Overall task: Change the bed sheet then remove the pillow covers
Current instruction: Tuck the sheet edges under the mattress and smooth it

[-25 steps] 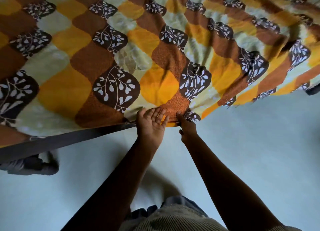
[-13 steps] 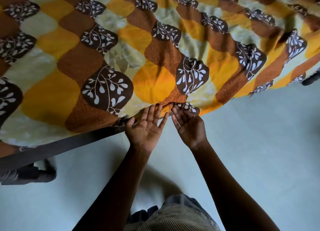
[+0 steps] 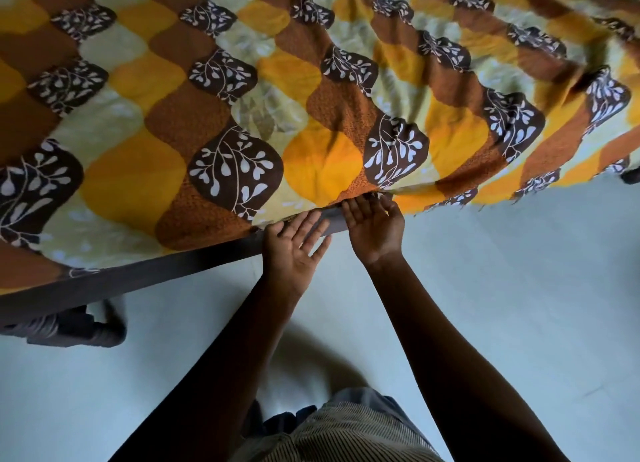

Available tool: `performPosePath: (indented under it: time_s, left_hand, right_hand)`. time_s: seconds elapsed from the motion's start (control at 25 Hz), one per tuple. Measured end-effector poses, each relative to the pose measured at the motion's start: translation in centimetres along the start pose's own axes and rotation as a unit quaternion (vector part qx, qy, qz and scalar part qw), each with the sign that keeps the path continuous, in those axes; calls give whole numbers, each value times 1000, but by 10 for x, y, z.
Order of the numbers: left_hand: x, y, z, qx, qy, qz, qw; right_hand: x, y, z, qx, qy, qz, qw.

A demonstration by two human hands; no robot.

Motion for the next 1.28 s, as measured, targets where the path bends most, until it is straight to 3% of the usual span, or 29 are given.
performPosePath:
  time_s: [0.12,0.32,0.6,0.76,0.88,1.04,1.28]
  left_hand:
    - [-24,18,-25,-49,-83,-36,995]
    - [-52,37,-42,-10,-136,-97,986]
    - [-52,45,-37,70,-147,-161,973]
    - [-51,48,-34,94,-144,-154,973]
    - [-49,54,-34,53,-127,-113,984]
    - [-35,59,-28,-24,-75,38,996]
    - [58,8,16,28,75,156,985]
  right_hand:
    - [-18,8,-30,-27,-29,-26,999]
    - [-70,-22,-37,8,-125,-45,991]
    - [-95,-45,-22,82,-107,7,991]
    - [-103,-62,-5,64,-86,46,993]
    - [-92,-48,-17,40,-98,-56,993]
    - [-41,-7,-45,-23,-71,-195,978]
    - [44,60,-34,-143,-12,-117,983]
Point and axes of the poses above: each hand's wrist, its own z-axis towards the middle knuckle, its own y-axis out of the back of the hand, x = y × z, the point moved 3 cm from there along z, towards the middle knuckle, and after that the axes turned 13 degrees about x, right-handed, at the moved point
